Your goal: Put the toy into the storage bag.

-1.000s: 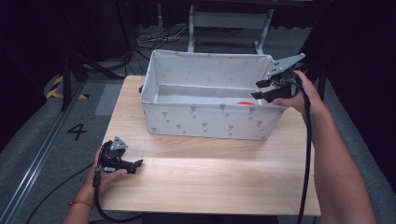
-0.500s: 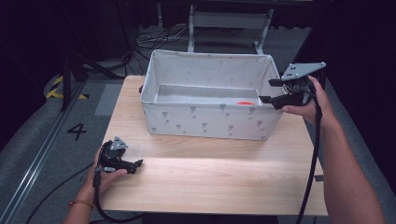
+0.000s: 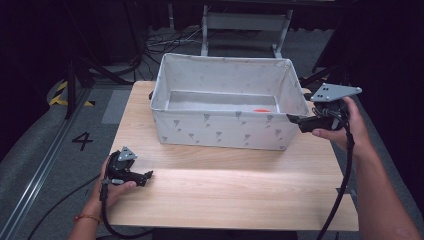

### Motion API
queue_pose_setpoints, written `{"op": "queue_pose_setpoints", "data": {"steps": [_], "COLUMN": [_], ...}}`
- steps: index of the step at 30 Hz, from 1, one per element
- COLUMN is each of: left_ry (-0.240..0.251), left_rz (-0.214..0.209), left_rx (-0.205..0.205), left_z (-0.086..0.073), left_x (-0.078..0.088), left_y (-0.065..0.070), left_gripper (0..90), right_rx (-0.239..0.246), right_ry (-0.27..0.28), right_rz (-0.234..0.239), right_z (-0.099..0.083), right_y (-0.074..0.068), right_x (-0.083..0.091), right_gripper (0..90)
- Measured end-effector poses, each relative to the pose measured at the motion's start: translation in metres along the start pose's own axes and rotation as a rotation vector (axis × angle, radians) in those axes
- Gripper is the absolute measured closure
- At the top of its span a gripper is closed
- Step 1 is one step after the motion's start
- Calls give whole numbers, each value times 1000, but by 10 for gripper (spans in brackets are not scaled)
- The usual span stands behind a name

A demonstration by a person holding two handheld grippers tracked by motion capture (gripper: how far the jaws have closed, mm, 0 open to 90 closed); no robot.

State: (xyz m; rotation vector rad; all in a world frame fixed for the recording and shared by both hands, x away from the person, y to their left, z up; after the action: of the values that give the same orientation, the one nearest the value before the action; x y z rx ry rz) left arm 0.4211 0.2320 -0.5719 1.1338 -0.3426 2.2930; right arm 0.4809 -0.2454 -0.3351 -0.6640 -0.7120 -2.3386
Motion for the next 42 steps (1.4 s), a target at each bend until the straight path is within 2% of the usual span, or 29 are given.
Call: {"op": "queue_pose_setpoints", "data": {"steps": [6, 16, 20, 22, 23, 32, 34, 42], "left_ry": [1, 0, 1, 1, 0, 1, 0, 1], "left_rz": [3, 3, 4, 3, 2, 3, 3, 3], "left_rx": [0, 7, 6, 7, 7, 7, 7, 7], "left_z": [0, 0, 0, 0, 0, 0, 0, 0], "left_x": [0, 0, 0, 0, 0, 0, 0, 0], "left_y": [0, 0, 0, 0, 1, 0, 0, 0], "left_gripper": [3, 3, 3, 3, 3, 3, 3, 3], "right_rx": [-16, -20, -22, -21, -26, -36, -44, -73], "right_ry": [40, 67, 50, 49, 39, 7, -9, -42], "right_rz": [-21, -53, -60, -64, -72, -82, -86, -67], "right_z": [-8, -37, -60, -63, -72, -99, -111, -133], "right_y": [-4, -12, -19, -19, -20, -25, -27, -33], "right_x": [13, 27, 29, 29, 29, 25, 22, 9], "right_gripper": [206, 199, 198, 198, 197, 195, 195, 192]}}
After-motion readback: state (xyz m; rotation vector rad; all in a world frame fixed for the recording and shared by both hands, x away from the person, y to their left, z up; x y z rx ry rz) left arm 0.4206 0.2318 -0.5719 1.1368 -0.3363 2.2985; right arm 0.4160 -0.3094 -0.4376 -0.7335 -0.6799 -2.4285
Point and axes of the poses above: each handheld gripper's, and its own axes: x roughly backward along the jaws, z roughly out of its top, y roughly to its right, the point moved 10 cm from there along -x, roughly forward along the jaws, and after that the axes turned 3 degrees about -y, right-handed, at the moved point
